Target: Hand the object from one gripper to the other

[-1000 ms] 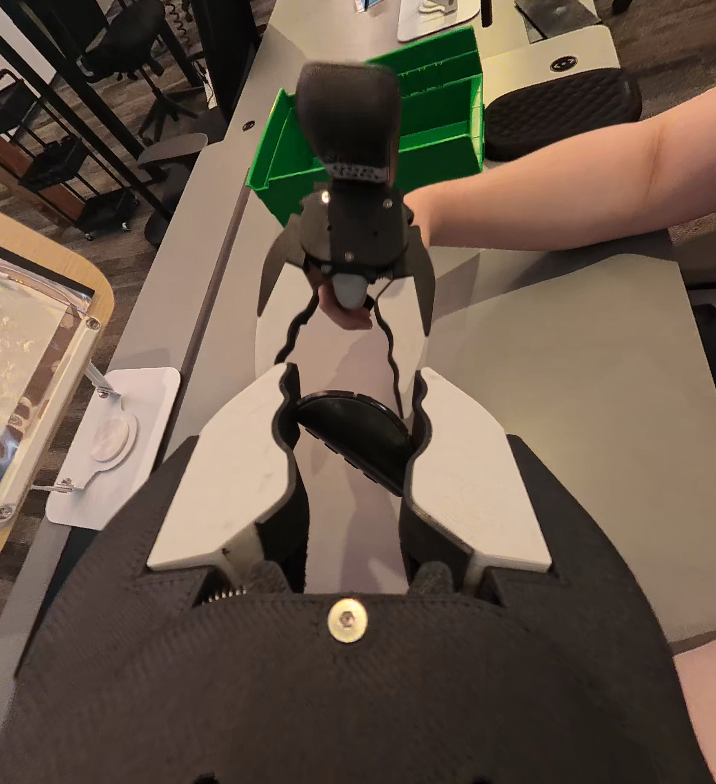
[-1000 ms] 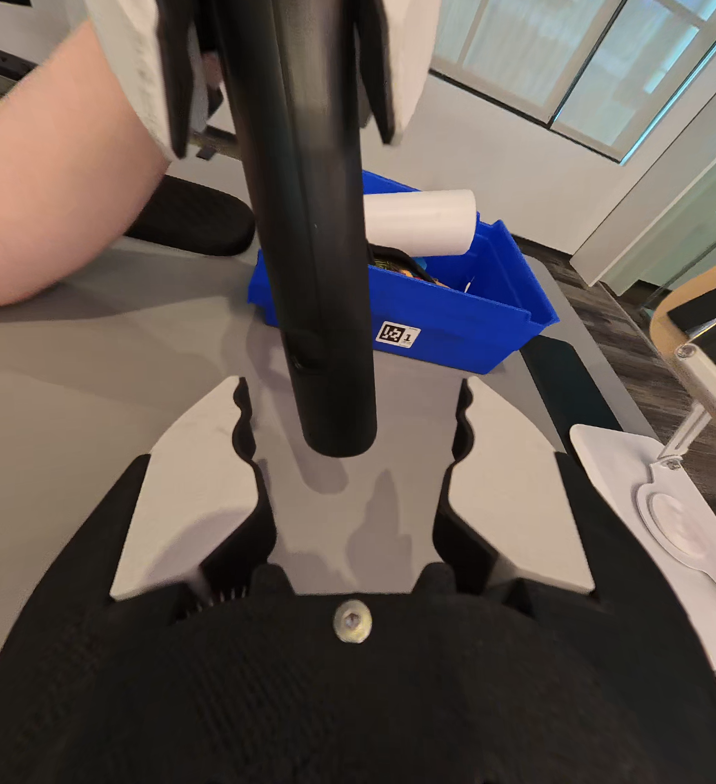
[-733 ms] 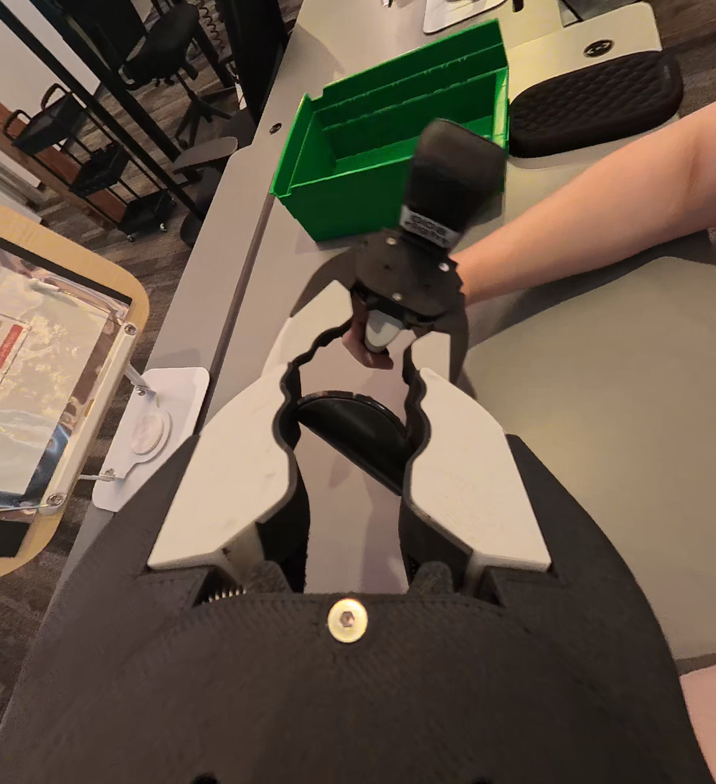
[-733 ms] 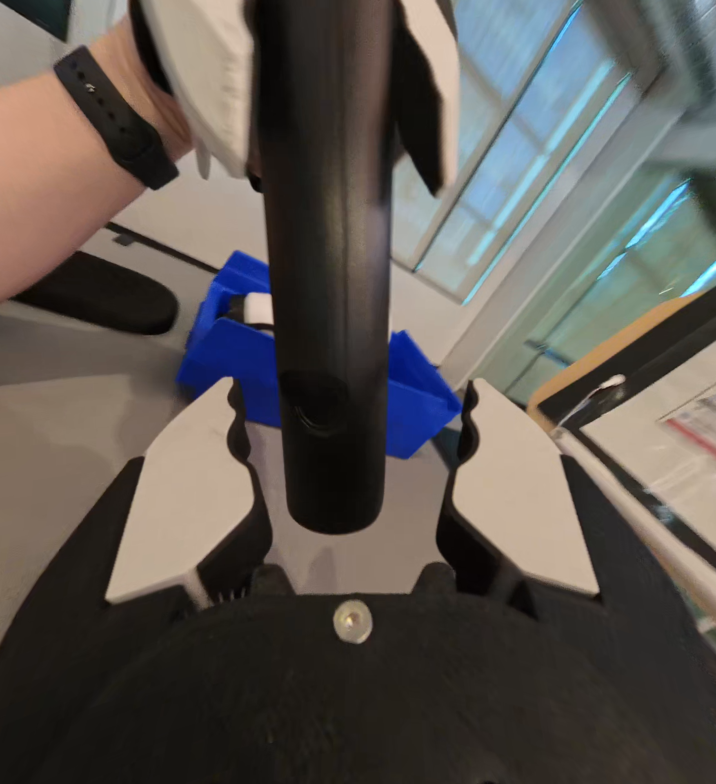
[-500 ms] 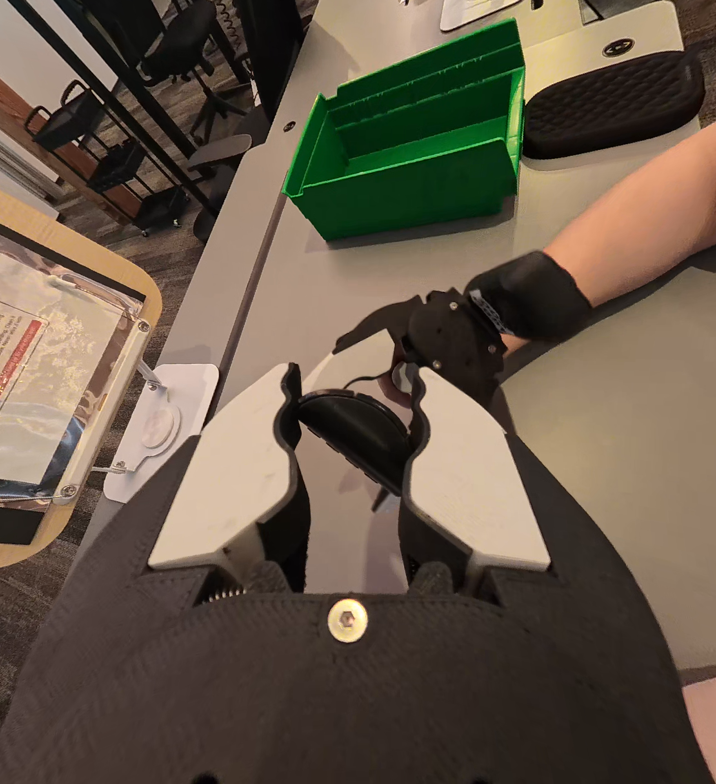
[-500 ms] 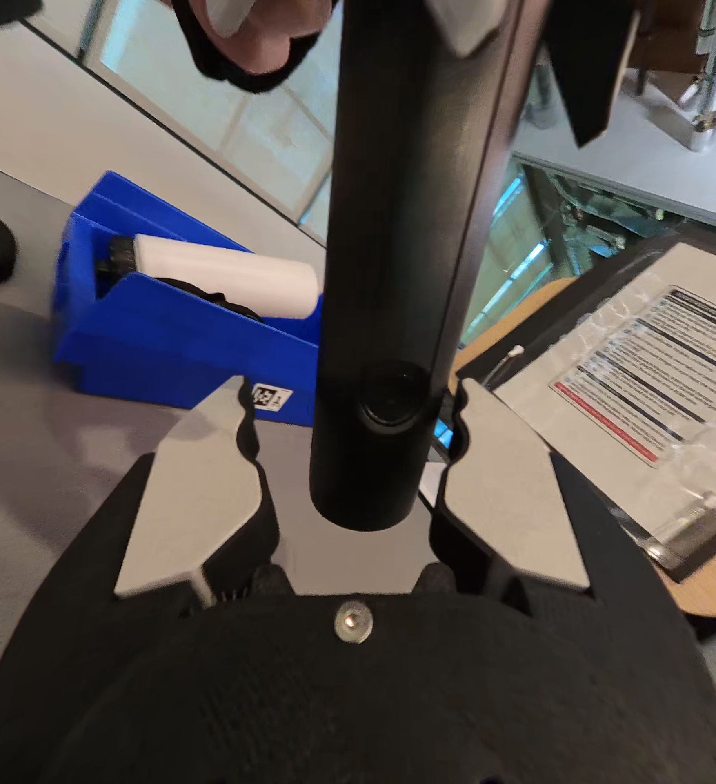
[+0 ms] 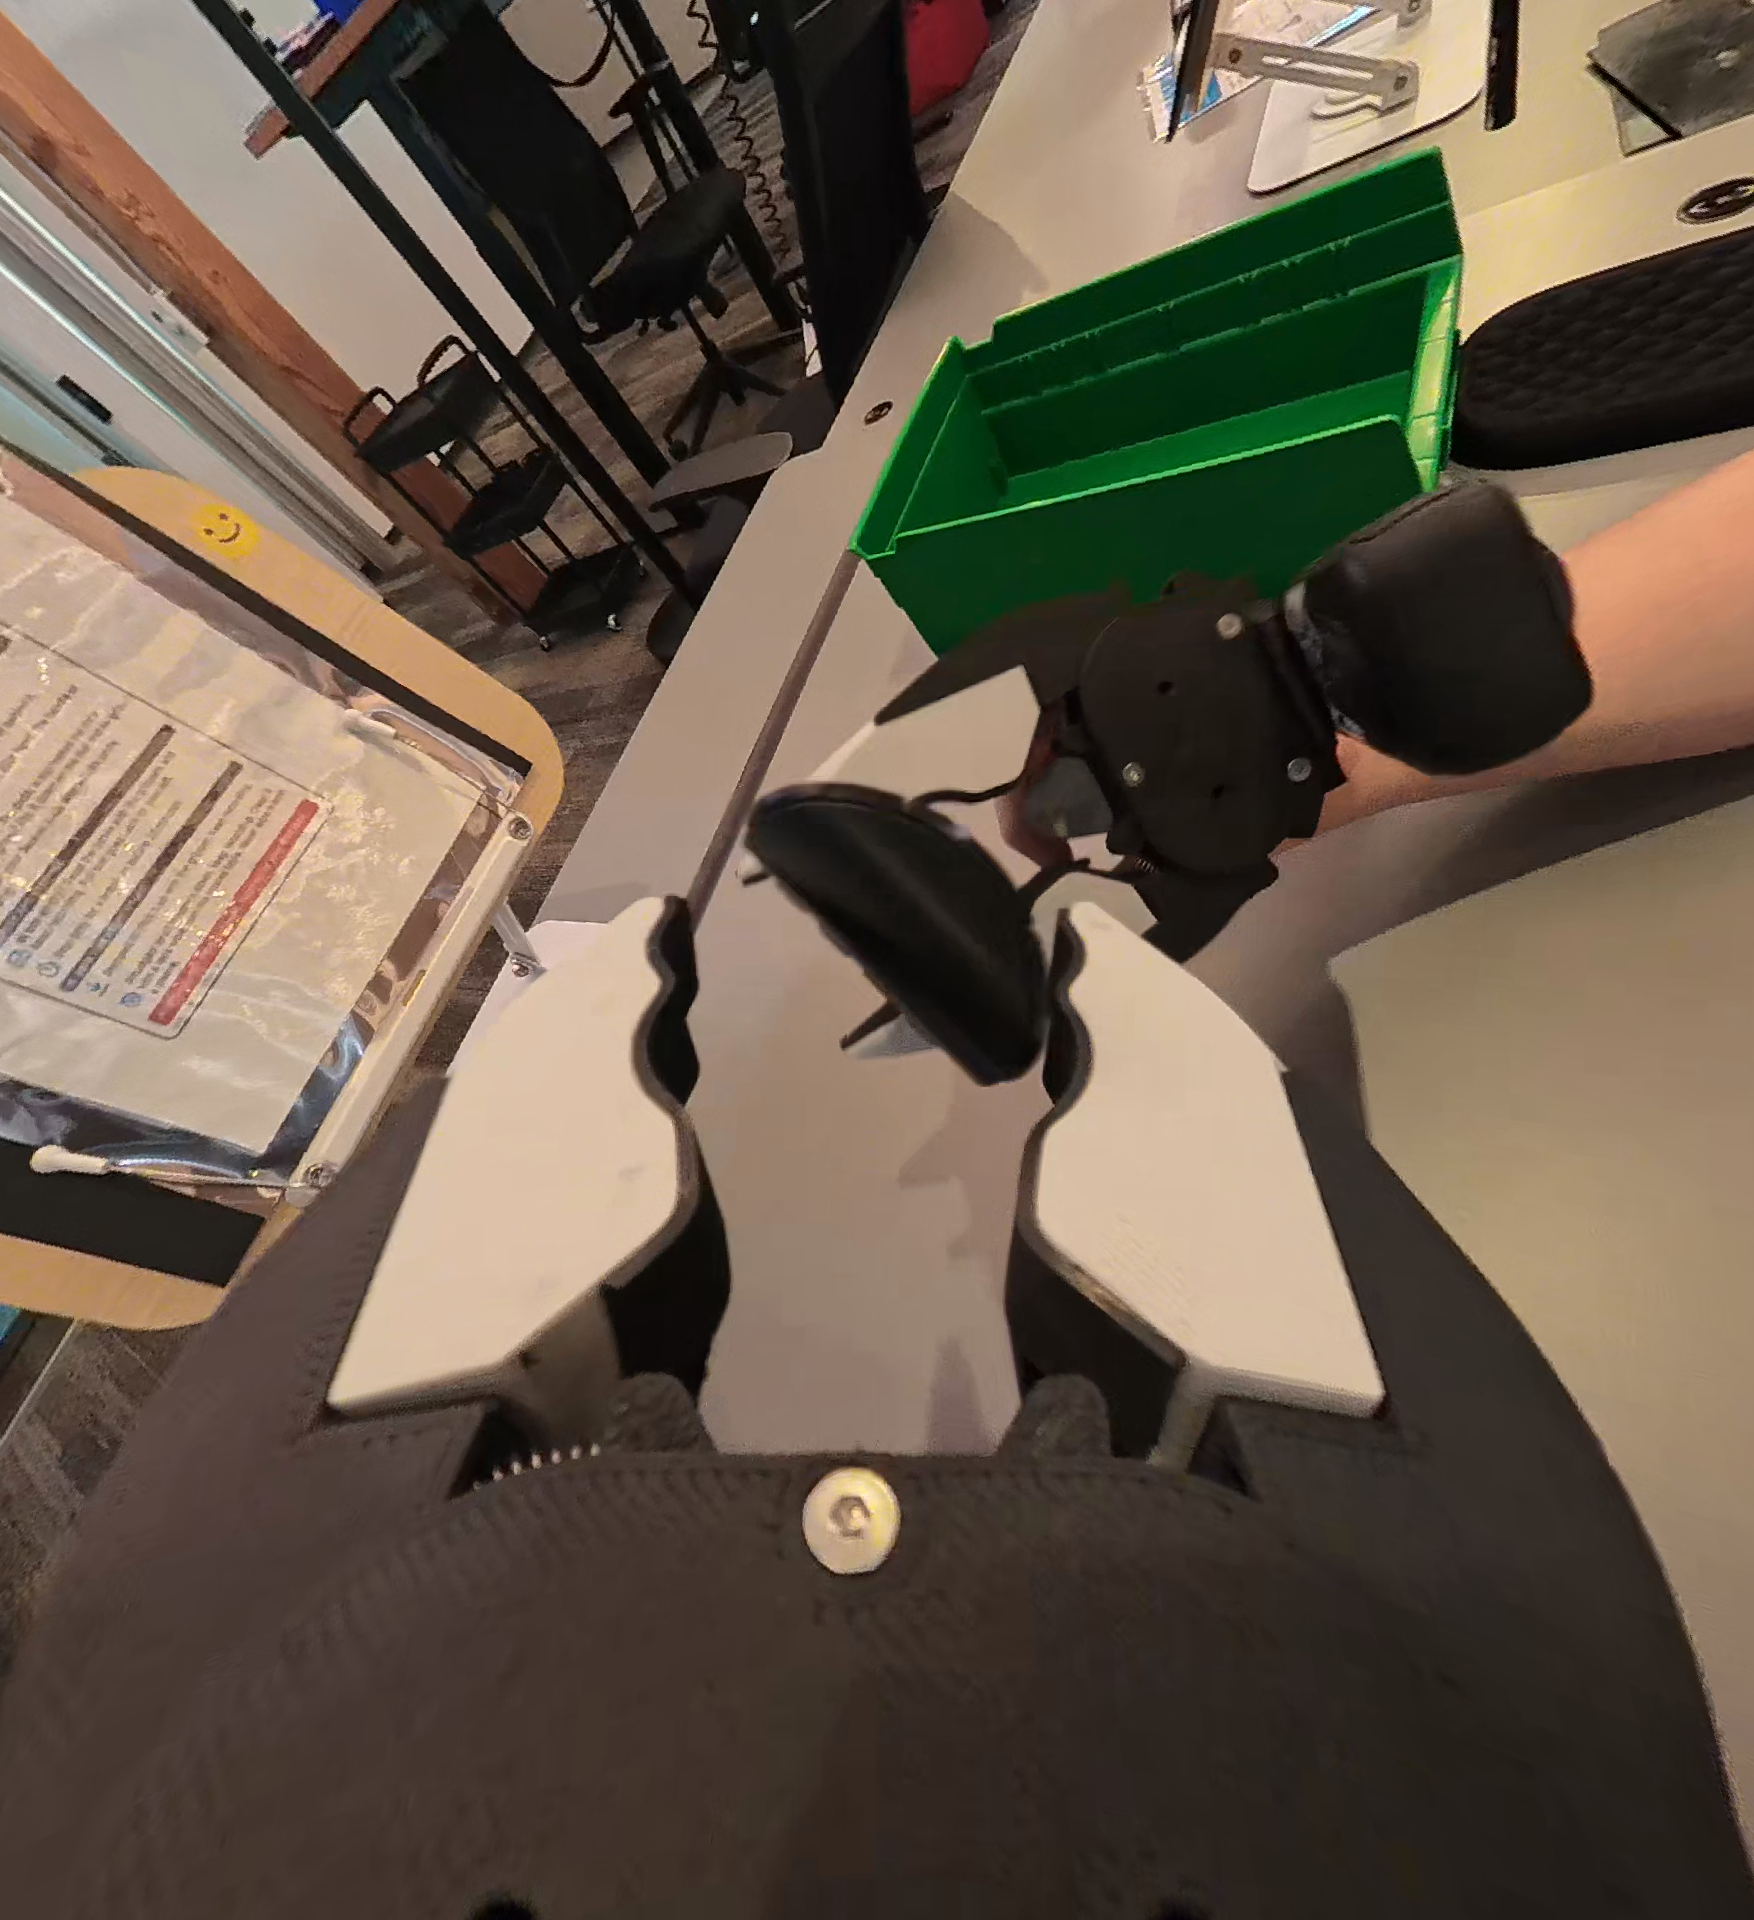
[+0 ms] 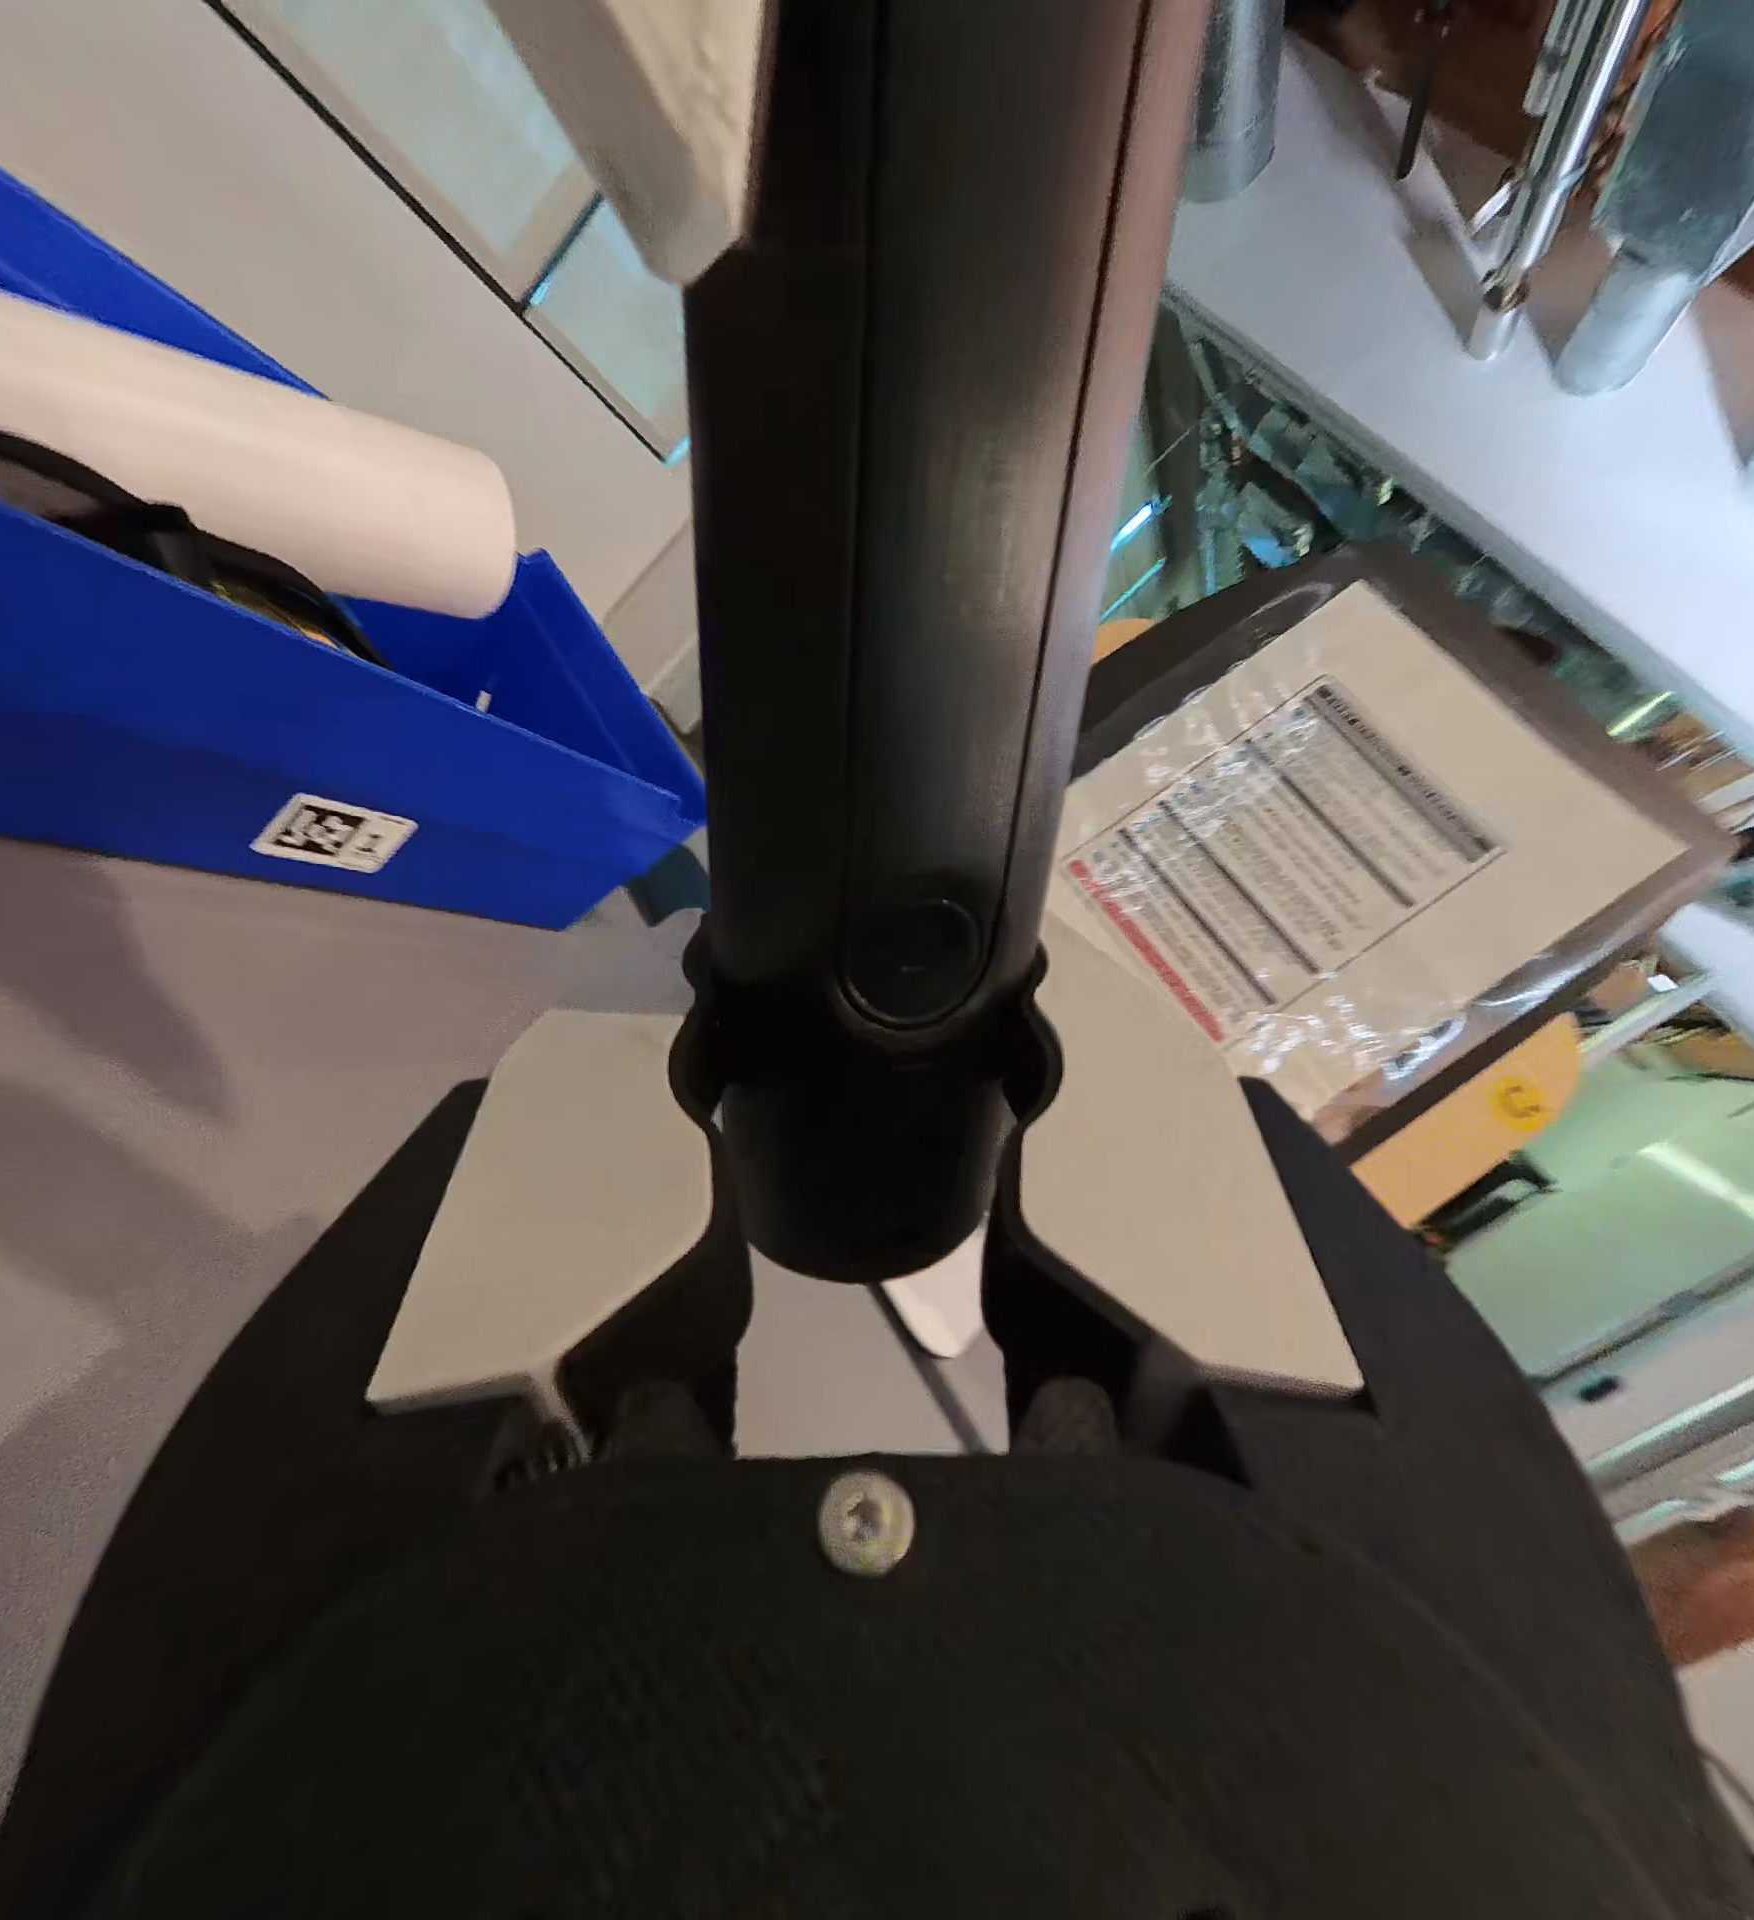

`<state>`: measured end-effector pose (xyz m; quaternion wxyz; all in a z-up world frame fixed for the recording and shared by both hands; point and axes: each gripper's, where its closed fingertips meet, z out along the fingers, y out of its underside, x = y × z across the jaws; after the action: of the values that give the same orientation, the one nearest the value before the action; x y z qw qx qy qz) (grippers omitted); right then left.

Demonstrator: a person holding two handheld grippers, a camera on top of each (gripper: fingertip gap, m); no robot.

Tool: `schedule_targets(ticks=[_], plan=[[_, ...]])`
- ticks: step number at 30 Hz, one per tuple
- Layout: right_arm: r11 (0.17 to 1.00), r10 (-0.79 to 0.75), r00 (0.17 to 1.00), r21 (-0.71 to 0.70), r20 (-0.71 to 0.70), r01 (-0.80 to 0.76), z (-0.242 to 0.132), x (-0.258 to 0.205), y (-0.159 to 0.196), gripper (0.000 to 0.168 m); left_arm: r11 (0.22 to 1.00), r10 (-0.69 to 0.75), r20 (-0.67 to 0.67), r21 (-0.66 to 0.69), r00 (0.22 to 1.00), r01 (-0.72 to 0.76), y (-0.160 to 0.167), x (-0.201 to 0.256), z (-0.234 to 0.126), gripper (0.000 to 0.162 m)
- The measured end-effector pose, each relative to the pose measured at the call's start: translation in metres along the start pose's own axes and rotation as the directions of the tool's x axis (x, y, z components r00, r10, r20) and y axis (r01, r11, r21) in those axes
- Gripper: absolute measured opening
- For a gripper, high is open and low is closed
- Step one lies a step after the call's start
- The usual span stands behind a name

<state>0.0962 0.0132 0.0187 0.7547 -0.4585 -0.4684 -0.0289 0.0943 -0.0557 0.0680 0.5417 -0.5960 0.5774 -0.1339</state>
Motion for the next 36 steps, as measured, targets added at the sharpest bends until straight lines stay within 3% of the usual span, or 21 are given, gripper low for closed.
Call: schedule_targets(ticks=[1, 4, 7, 12, 14, 16, 22, 25, 33, 36], plan=[[1.000, -0.022, 1.000, 0.000, -0.006, 0.022, -0.001, 0.004, -0.001, 0.054, 1.000, -0.006, 0.004, -0.001, 1.000, 0.006, 0.000, -0.001, -0.002, 0.068], [1.000, 0.011, 1.000, 0.013, 0.008, -0.011, -0.004, 0.015, -0.010, 0.054, 0.999, -0.004, 0.008, 0.037, 1.000, 0.004, -0.003, -0.002, -0.010, 0.071], [0.965, 0.214, 0.956, 0.112, 0.200, -0.239, -0.012, 0.012, -0.037, 0.053, 0.992, 0.001, -0.006, 0.123, 1.000, 0.000, -0.014, 0.001, -0.019, 0.073], [0.772, 0.446, 0.653, 0.107, 0.612, -0.627, -0.038, 0.004, -0.082, 0.054, 0.937, -0.048, -0.131, 0.336, 0.990, 0.090, -0.043, 0.009, -0.029, 0.076], [0.726, 0.477, 0.575, 0.071, 0.664, -0.684, -0.042, 0.007, -0.085, 0.054, 0.902, -0.098, -0.150, 0.405, 0.984, 0.152, -0.053, 0.004, -0.029, 0.078], [0.704, 0.475, 0.548, 0.077, 0.689, -0.706, -0.046, 0.010, -0.086, 0.054, 0.880, -0.130, -0.162, 0.435, 0.978, 0.189, -0.061, 0.003, -0.024, 0.081], [0.749, 0.446, 0.594, 0.085, 0.669, -0.658, -0.042, 0.003, -0.079, 0.054, 0.896, -0.217, -0.212, 0.346, 0.953, 0.280, -0.071, 0.013, 0.016, 0.096], [0.771, 0.420, 0.630, 0.110, 0.653, -0.628, -0.041, 0.002, -0.080, 0.054, 0.911, -0.192, -0.167, 0.336, 0.967, 0.239, -0.073, 0.014, 0.027, 0.080], [0.807, 0.355, 0.697, 0.173, 0.624, -0.565, -0.046, 0.005, -0.084, 0.054, 0.922, -0.153, -0.182, 0.326, 0.971, 0.206, -0.074, 0.023, 0.032, 0.078], [0.818, 0.339, 0.709, 0.179, 0.618, -0.547, -0.045, 0.002, -0.085, 0.054, 0.913, -0.146, -0.173, 0.356, 0.974, 0.200, -0.076, 0.020, 0.030, 0.070]])
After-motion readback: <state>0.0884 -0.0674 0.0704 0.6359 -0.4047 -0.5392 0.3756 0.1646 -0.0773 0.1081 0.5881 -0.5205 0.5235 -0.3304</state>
